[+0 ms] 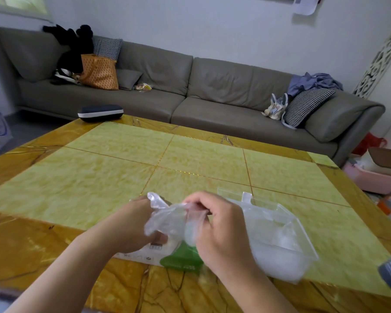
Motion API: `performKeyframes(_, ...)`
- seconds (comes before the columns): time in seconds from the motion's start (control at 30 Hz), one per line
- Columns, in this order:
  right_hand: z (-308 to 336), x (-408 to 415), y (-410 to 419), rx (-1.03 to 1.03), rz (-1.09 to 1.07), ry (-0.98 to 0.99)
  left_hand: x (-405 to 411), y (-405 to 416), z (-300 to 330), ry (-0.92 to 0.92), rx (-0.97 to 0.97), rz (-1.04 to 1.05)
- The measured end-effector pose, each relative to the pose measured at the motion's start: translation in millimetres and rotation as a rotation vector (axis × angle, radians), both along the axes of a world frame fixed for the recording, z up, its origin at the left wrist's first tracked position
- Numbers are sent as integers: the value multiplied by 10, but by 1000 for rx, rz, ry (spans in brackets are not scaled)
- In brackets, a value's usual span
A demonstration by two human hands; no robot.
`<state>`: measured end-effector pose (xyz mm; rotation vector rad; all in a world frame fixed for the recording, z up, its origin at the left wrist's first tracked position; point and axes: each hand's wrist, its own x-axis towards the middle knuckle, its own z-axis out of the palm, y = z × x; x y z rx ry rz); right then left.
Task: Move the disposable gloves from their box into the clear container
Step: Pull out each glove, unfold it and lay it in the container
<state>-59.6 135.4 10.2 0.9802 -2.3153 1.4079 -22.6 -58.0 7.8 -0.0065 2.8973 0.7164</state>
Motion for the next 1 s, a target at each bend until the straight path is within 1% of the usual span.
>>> performKeyframes(0.03,43,-1,28,-21,-14,13,7,-38,-16,5,18,27)
performKeyframes(0.07,95,8,52,-39,-14,17,22,-48,-14,8,75,69)
performKeyframes(0.13,220,39,100,-89,18,-59,9,-85,-72,-18,142,172)
performKeyframes(0.2,367,40,165,-191,20,-252,-9,-80,-55,-7,153,218)
performKeyframes(0.27,493,4,257,-333,-3,-509,47,-47,107,-1,218,169)
performKeyframes(0.3,529,-24,309,-386,-18,-619,74,-45,201,-1,308,127)
performKeyframes(0.37,537,-63,377,-402,-54,-728,190,-105,379,-49,613,-26)
performKeyframes(0.4,519,-77,410,-386,-65,-742,244,-87,495,-106,757,-141)
performKeyframes(0.43,490,-88,427,-365,-63,-746,260,-73,550,-135,834,-215)
performKeyframes(0.47,457,-94,435,-343,-51,-750,265,-23,584,-129,850,-233)
performKeyframes(0.53,406,-100,449,-299,-28,-759,227,140,542,-18,843,-97)
performKeyframes(0.6,387,-104,454,-269,-19,-759,149,299,486,93,937,72)
performKeyframes(0.7,401,-143,524,-282,-59,-736,83,328,394,184,1036,176)
performKeyframes(0.77,402,-188,604,-298,-101,-717,80,271,398,201,1066,215)
performKeyframes(0.83,412,-212,666,-308,-126,-707,94,246,418,203,1070,214)
performKeyframes(0.9,421,-222,698,-290,-133,-694,109,234,428,165,1082,200)
performKeyframes(1.0,417,-233,708,-248,-125,-696,146,261,462,-1,1094,123)
